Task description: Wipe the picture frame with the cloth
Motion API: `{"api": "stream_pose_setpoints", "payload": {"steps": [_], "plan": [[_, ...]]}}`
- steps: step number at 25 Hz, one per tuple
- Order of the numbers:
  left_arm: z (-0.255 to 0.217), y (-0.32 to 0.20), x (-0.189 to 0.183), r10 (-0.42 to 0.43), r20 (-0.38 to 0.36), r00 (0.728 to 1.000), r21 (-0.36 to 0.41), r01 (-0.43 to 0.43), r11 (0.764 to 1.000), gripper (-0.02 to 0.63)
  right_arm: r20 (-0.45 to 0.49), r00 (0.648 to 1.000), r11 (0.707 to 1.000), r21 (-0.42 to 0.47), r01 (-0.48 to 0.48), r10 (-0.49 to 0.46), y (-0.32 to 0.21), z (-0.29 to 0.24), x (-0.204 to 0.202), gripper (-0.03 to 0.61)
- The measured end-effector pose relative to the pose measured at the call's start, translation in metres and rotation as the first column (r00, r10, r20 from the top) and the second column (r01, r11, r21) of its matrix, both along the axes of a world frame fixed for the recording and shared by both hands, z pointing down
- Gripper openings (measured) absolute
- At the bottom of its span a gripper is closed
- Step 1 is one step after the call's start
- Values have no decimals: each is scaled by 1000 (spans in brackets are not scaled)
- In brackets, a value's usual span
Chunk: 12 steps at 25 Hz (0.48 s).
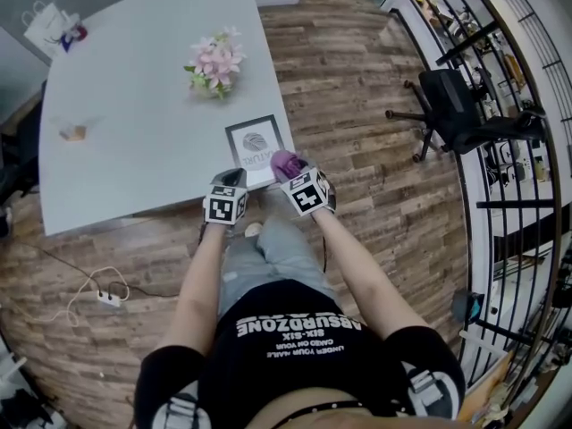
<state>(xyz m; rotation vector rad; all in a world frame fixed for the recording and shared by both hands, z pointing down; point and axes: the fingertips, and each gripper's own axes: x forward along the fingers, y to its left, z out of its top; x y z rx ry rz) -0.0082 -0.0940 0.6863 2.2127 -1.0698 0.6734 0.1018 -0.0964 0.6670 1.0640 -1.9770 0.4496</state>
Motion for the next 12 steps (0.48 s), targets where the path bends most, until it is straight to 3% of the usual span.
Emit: {"api": "stream_pose_setpoints", "payload": {"steps": [12], "plan": [[0, -3, 1, 29, 7, 1000, 16, -29, 999, 14, -6, 1000, 1000, 11, 10, -10, -9, 4, 0, 189]]}}
